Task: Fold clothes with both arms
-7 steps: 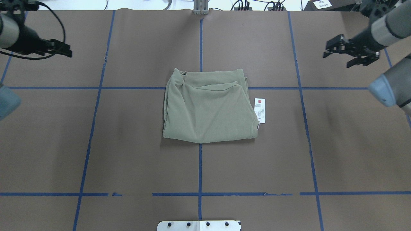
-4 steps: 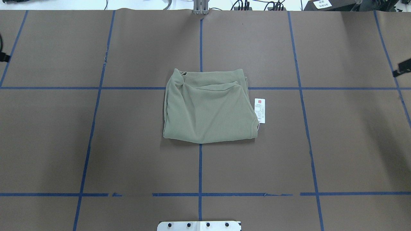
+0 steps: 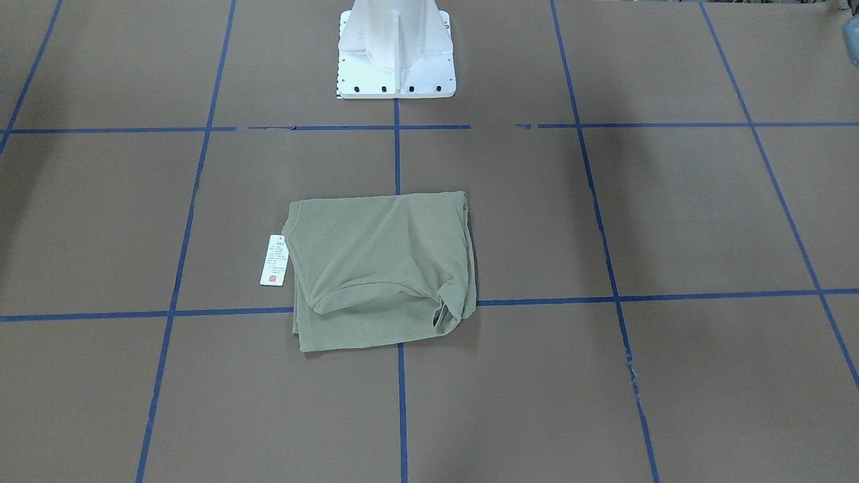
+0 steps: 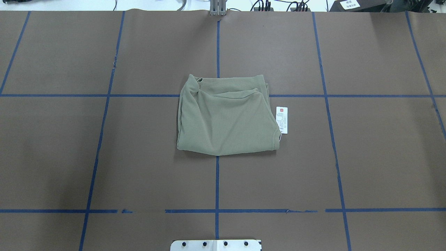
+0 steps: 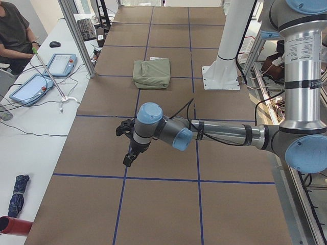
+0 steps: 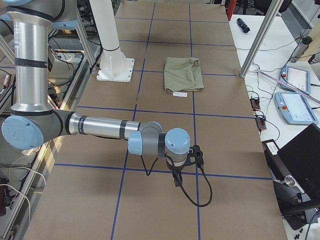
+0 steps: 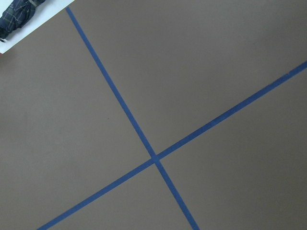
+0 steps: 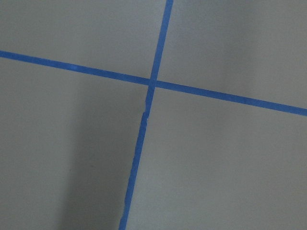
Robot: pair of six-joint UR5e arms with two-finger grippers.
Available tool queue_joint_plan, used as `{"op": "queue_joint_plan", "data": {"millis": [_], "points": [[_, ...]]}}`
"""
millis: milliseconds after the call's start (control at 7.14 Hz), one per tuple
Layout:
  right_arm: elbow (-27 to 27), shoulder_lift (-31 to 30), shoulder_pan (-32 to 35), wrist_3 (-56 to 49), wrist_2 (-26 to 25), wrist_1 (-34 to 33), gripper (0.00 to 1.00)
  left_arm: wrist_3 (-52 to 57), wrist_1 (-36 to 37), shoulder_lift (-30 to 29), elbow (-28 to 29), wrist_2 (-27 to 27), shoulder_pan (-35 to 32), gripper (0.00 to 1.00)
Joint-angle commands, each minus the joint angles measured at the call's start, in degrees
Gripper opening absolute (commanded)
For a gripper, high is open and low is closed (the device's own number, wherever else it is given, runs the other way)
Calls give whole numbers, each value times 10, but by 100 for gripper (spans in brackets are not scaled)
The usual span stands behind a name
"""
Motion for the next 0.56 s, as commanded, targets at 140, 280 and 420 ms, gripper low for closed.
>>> {"op": "queue_joint_plan", "data": {"millis": [140, 280, 420], "points": [[13, -32, 6, 11, -12, -13, 100, -12, 154, 4, -7, -63, -6, 100], [33, -32, 7, 13, -10, -61, 100, -14, 203, 4, -22, -92, -6, 100], [82, -31, 7, 34, -10, -117, 100, -14, 204, 6, -24, -93, -6, 100]]}}
